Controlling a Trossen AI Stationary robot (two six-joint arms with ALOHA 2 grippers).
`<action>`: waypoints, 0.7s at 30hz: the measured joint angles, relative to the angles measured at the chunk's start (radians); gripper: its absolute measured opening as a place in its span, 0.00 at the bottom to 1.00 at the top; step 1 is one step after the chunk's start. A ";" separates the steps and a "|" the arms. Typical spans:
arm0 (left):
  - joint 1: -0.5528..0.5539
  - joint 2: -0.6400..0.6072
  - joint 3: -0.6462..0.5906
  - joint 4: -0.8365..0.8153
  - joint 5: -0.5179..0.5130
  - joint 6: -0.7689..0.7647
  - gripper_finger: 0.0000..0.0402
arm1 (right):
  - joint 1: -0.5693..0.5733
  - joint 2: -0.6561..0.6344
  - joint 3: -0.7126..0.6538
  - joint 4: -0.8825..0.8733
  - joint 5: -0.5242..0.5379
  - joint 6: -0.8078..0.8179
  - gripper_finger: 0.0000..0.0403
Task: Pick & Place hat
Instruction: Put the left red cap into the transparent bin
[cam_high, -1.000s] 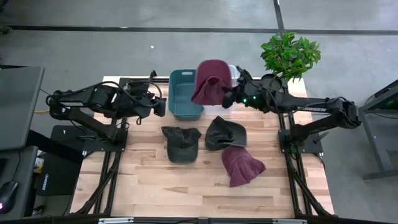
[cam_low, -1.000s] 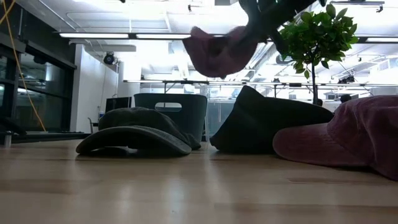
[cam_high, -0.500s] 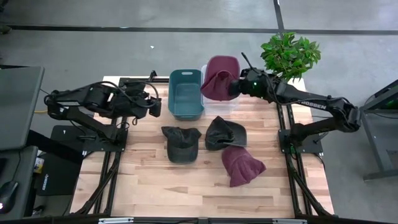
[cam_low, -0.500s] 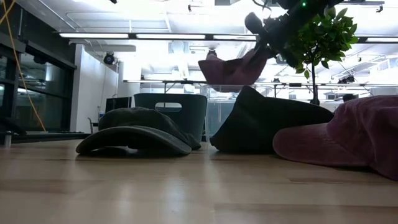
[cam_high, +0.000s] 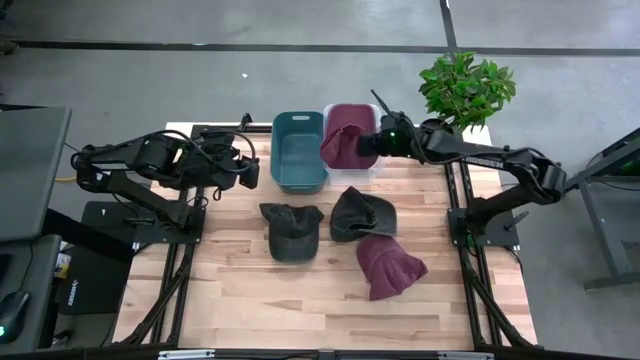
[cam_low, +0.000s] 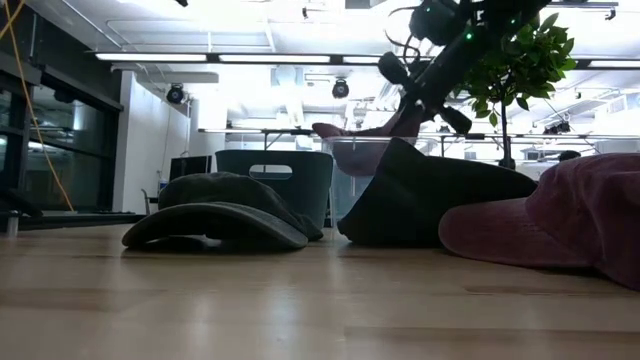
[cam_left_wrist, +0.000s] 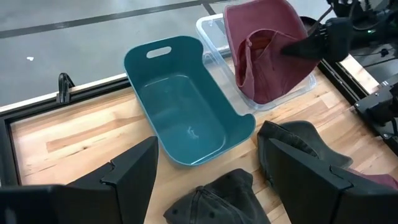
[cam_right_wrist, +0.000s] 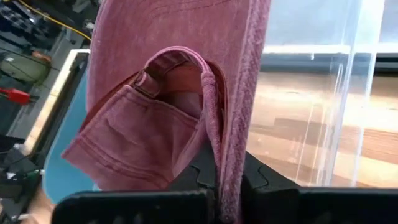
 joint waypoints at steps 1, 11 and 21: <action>0.000 0.000 0.000 0.000 0.002 0.000 0.70 | 0.000 0.006 0.000 -0.001 -0.001 0.000 0.02; 0.000 0.000 0.000 0.000 0.021 0.000 0.70 | -0.005 0.000 0.000 0.000 -0.017 -0.030 0.16; 0.000 0.000 0.000 0.000 0.021 -0.007 0.70 | -0.033 -0.030 0.000 -0.004 -0.049 -0.124 0.34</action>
